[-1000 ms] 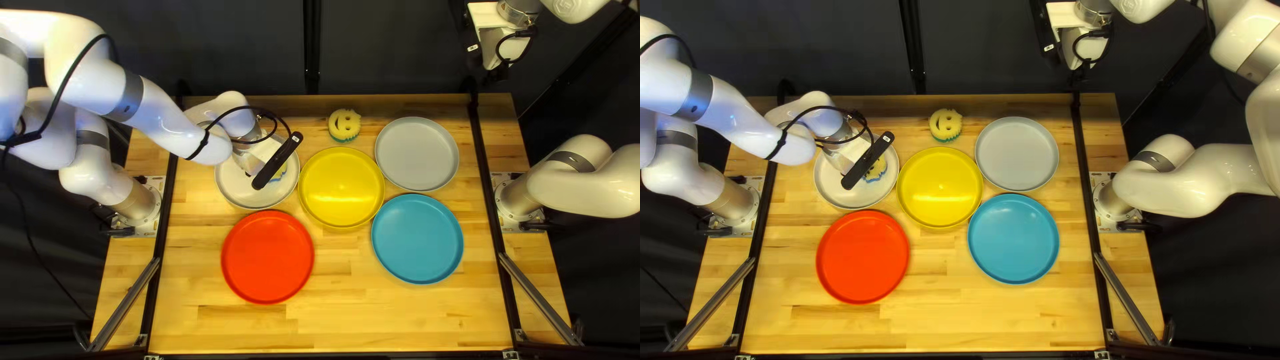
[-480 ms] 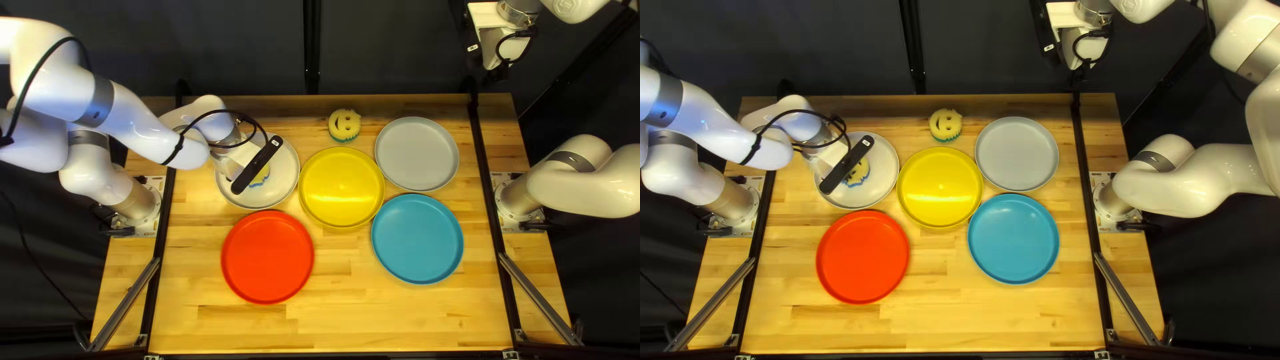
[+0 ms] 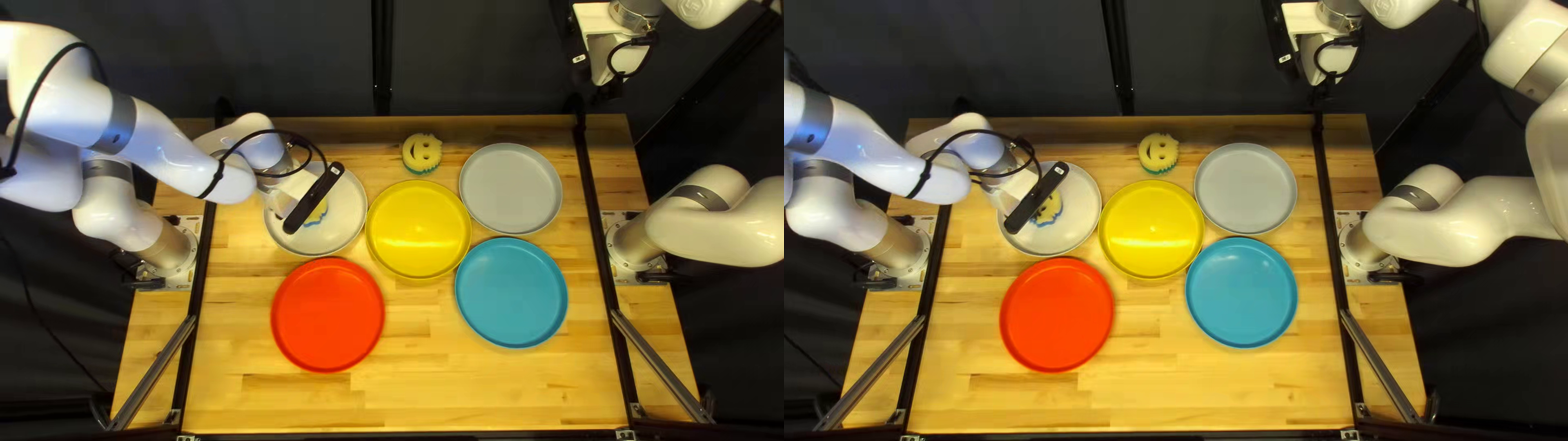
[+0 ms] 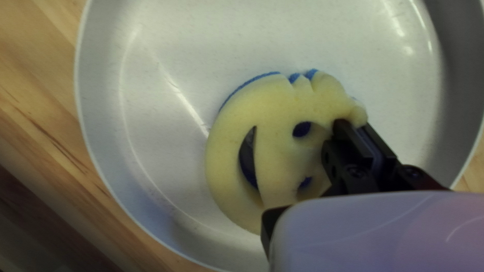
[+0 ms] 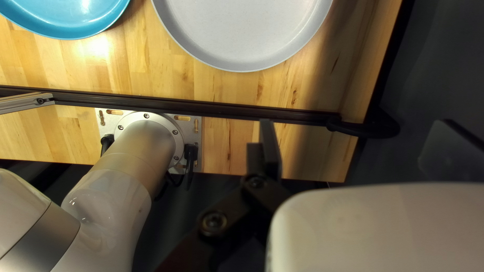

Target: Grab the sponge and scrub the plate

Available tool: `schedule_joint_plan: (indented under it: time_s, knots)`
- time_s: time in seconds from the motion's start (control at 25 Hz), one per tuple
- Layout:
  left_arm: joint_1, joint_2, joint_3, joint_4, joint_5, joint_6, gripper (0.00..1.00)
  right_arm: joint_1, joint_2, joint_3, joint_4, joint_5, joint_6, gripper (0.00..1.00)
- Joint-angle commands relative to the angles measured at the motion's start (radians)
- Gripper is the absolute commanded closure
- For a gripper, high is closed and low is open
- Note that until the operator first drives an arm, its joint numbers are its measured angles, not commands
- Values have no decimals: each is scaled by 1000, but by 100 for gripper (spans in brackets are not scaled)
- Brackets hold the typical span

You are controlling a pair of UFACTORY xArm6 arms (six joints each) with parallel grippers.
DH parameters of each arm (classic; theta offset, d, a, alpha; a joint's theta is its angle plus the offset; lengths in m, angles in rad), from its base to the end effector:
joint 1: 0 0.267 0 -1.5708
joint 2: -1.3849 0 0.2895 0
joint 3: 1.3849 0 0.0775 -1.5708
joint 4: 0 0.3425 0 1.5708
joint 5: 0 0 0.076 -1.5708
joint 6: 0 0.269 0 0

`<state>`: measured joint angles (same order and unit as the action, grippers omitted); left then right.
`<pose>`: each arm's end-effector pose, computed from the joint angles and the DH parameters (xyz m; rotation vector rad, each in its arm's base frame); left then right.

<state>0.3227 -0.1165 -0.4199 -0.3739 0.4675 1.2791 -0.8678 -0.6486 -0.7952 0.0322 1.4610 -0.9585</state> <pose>0.3469 0.0954 0.0398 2.9047 -0.9426 0.2693 0.1950 -0.2172 0.2894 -3.1054 -0.1350 -0.0230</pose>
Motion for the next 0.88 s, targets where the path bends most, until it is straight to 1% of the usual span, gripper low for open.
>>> schedule_joint_plan:
  time_s: [0.04,0.12,0.36,0.56,0.76,0.88]
  knots:
    - [19,55,-57,-16,4,42,100,0,0,0,0,0,0,0]
    - [26,52,-49,-22,4,56,100,0,0,0,0,0,0,0]
    - [73,-32,44,-22,19,84,100,0,0,0,0,0,0,0]
    - [113,-91,90,-6,46,85,100,0,0,0,0,0,0,0]
    - [147,-107,109,-2,58,98,100,0,0,0,0,0,0,0]
    - [130,-92,97,-8,53,86,100,0,0,0,0,0,0,0]
